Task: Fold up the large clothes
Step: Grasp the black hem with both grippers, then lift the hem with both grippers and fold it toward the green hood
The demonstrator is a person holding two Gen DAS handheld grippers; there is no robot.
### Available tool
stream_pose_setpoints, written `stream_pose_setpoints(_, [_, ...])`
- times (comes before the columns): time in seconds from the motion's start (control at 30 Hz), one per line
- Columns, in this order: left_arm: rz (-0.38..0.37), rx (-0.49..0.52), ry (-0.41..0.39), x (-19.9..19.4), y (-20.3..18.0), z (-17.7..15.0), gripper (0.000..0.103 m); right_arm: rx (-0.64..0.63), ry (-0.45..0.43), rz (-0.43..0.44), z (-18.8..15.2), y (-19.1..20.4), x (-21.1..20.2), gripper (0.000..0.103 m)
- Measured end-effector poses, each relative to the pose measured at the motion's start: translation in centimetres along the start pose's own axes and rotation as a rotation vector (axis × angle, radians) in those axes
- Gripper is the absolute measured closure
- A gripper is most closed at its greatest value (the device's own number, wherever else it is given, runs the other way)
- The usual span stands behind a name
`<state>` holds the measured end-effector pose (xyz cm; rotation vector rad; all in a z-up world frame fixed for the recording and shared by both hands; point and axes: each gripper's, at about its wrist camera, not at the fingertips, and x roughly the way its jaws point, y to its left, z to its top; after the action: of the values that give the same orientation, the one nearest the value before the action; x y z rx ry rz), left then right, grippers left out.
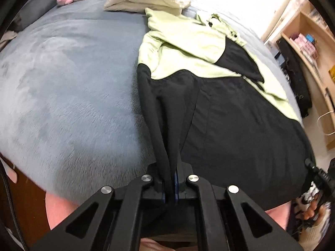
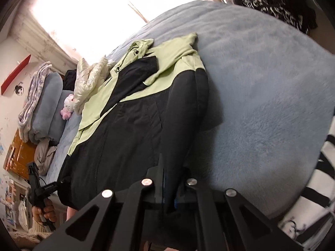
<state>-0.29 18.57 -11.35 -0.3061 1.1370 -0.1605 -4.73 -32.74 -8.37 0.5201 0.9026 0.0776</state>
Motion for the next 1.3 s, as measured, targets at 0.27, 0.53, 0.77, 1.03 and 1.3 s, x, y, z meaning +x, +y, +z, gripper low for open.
stream_pose_setpoints(0.27, [-0.063,0.047,-0.014,-5.9,-0.5,-1.7,0.1,-0.056,0.011,-0.02,-0.9,1.4,-4.6,0.1])
stream_pose_setpoints(0.53, [-0.189,-0.062,0.015,-6.5,0.6,-0.1,0.1,-0.018,0.023,0.048,-0.7,1.6,-5.8,0.1])
stream_pose_setpoints(0.77, [-0.269,-0.172,-0.084,-6.9,1.1,8.0,0.1,0.147,-0.04,0.19,6.0,1.6,-5.2,0.1])
stream_pose_setpoints(1.03, [-0.256,-0.289,-0.089,-1.7,0.7,21.8,0.098,0.293,-0.098,0.216,18.8,1.9,-0.1,0.096])
stream_pose_setpoints(1.3, [-0.3,-0.606,-0.125,6.7,4.6,30.2,0.048,0.514,-0.038,0.155,27.5,-1.5,10.7,0.035])
